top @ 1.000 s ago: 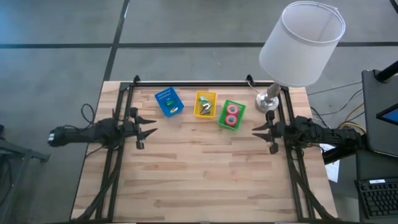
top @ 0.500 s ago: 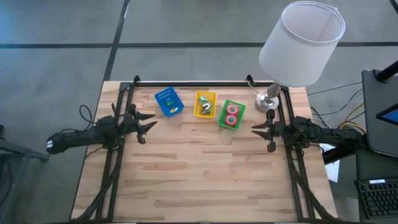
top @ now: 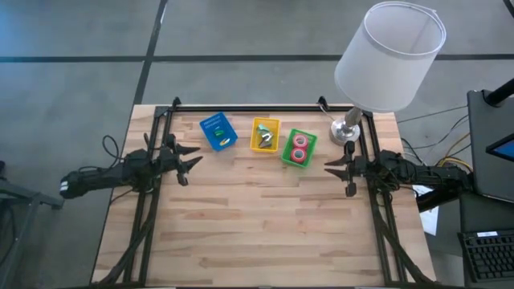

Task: Pick and place Stapler, Stapler remover, tape
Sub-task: Return to Home Position

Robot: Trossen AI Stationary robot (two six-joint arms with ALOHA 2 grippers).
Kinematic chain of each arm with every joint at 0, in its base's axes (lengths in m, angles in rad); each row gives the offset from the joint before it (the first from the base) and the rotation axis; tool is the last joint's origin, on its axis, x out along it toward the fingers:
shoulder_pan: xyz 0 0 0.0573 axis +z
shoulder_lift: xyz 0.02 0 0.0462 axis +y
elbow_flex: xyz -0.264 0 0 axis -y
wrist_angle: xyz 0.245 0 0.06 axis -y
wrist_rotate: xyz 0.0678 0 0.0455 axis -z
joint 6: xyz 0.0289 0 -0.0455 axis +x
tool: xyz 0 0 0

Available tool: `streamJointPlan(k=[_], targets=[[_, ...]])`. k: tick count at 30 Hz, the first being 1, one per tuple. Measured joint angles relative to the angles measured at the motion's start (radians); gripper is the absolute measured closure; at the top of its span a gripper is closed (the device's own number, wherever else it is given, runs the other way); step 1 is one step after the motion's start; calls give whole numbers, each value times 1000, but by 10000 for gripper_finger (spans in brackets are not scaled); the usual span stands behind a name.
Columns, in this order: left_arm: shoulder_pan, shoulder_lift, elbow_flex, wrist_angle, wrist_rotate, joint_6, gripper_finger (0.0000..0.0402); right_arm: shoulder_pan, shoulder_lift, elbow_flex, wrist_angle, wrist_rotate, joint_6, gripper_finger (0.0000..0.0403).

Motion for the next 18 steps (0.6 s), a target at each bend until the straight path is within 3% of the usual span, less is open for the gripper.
streamJointPlan(k=[18], targets=[[0, 0, 0, 2, 0, -1, 239, 0, 1, 0, 0, -1, -4, 325]])
